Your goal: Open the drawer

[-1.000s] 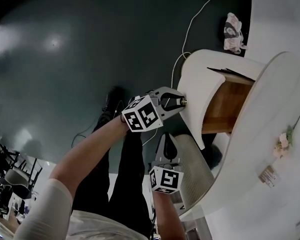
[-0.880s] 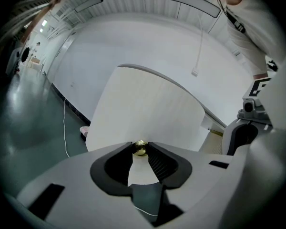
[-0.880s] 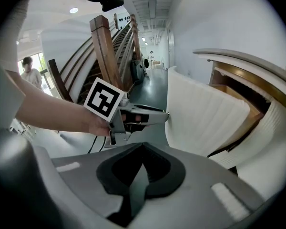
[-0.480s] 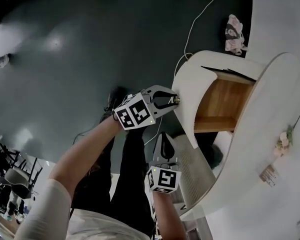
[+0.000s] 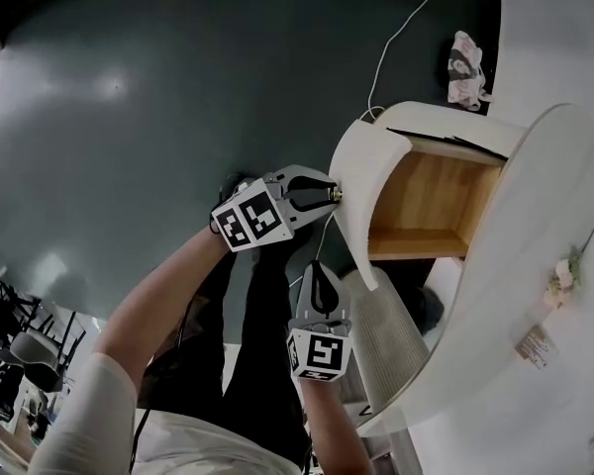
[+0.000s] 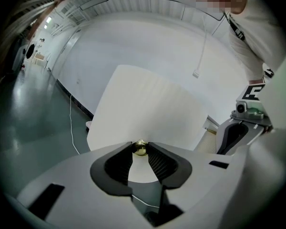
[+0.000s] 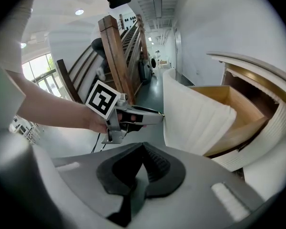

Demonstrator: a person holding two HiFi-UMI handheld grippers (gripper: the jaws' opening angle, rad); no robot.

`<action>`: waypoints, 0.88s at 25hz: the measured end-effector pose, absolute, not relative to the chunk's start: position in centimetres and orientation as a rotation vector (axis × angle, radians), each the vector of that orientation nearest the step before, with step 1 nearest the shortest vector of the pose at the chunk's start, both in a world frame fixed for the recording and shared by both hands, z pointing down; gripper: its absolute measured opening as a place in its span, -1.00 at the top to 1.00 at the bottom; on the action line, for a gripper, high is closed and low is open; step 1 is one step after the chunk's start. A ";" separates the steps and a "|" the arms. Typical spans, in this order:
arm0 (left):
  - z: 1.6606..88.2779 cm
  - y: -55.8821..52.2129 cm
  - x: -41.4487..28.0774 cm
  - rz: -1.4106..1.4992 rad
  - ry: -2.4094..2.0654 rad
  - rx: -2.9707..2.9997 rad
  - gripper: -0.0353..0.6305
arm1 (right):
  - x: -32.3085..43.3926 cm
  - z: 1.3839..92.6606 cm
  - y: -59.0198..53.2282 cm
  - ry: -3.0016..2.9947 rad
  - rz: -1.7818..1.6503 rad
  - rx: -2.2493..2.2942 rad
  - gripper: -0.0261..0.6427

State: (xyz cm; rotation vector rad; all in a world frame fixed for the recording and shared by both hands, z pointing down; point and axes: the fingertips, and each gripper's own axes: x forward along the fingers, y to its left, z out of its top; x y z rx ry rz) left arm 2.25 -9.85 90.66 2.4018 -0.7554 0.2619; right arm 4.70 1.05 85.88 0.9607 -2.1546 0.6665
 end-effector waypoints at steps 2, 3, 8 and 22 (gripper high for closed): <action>90.7 -9.7 2.1 0.271 -0.742 2.406 0.58 | 4.4 85.8 1.2 -2.158 0.667 0.955 0.89; 90.7 -9.5 2.1 0.277 -0.735 2.408 0.58 | 4.2 85.7 1.3 -2.161 0.666 0.948 0.89; 90.6 -9.6 1.8 0.300 -0.756 2.401 0.58 | 3.3 85.2 1.7 -2.179 0.663 0.918 0.89; 85.2 -7.6 -0.1 0.295 -0.822 2.305 0.37 | 4.0 81.2 0.1 -2.185 0.653 0.947 0.89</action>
